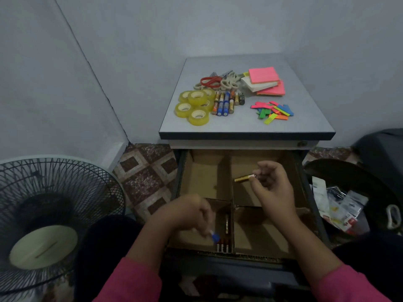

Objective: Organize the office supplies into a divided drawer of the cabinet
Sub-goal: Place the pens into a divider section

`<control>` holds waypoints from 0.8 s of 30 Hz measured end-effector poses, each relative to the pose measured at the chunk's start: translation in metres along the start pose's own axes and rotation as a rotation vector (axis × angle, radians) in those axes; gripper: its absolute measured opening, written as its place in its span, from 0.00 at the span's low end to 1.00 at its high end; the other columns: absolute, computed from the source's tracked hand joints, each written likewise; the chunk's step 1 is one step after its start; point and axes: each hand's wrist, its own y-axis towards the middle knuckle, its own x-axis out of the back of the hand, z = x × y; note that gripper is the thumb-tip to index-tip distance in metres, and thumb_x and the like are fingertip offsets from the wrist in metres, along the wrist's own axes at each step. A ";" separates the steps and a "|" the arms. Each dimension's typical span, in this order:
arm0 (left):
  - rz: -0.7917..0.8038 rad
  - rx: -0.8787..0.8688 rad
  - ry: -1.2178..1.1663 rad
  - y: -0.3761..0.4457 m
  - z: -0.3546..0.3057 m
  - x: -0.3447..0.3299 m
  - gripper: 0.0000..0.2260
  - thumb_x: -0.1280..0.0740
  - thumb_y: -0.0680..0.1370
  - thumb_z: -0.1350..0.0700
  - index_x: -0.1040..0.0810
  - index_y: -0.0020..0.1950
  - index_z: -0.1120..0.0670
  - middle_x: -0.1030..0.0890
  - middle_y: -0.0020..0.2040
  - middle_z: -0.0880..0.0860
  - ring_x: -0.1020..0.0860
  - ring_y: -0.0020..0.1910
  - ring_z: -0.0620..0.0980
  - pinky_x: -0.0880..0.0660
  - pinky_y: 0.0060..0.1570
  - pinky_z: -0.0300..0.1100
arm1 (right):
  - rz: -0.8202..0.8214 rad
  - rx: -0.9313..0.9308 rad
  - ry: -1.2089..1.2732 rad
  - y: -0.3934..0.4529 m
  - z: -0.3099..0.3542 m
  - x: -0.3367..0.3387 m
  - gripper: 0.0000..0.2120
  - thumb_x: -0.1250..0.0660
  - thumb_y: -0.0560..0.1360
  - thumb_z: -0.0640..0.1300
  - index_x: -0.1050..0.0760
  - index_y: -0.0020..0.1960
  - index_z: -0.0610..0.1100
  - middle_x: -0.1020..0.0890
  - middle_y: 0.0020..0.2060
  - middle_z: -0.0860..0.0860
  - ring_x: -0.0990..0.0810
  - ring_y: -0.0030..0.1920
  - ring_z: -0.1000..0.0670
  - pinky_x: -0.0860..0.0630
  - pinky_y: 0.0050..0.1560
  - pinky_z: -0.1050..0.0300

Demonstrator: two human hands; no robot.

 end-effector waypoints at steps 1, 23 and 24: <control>0.030 0.024 0.108 0.007 0.003 -0.007 0.06 0.30 0.73 0.64 0.18 0.46 0.54 0.17 0.46 0.51 0.21 0.41 0.44 0.24 0.42 0.37 | 0.009 -0.011 0.019 0.000 -0.002 -0.001 0.20 0.31 0.73 0.33 0.29 0.53 0.56 0.21 0.44 0.54 0.22 0.43 0.61 0.23 0.46 0.67; -0.084 0.124 0.131 0.028 0.021 -0.019 0.08 0.35 0.75 0.65 0.19 0.51 0.61 0.19 0.47 0.56 0.24 0.43 0.46 0.25 0.50 0.39 | 0.828 0.542 -0.945 -0.001 0.018 -0.026 0.10 0.37 0.78 0.46 0.20 0.56 0.51 0.20 0.49 0.54 0.25 0.53 0.56 0.28 0.53 0.60; -0.102 0.107 0.151 0.027 0.022 -0.018 0.08 0.35 0.76 0.64 0.19 0.52 0.61 0.18 0.46 0.56 0.24 0.42 0.46 0.25 0.47 0.39 | 0.852 0.610 -1.055 -0.002 0.021 -0.033 0.10 0.38 0.79 0.45 0.21 0.56 0.50 0.20 0.48 0.52 0.25 0.52 0.53 0.29 0.50 0.60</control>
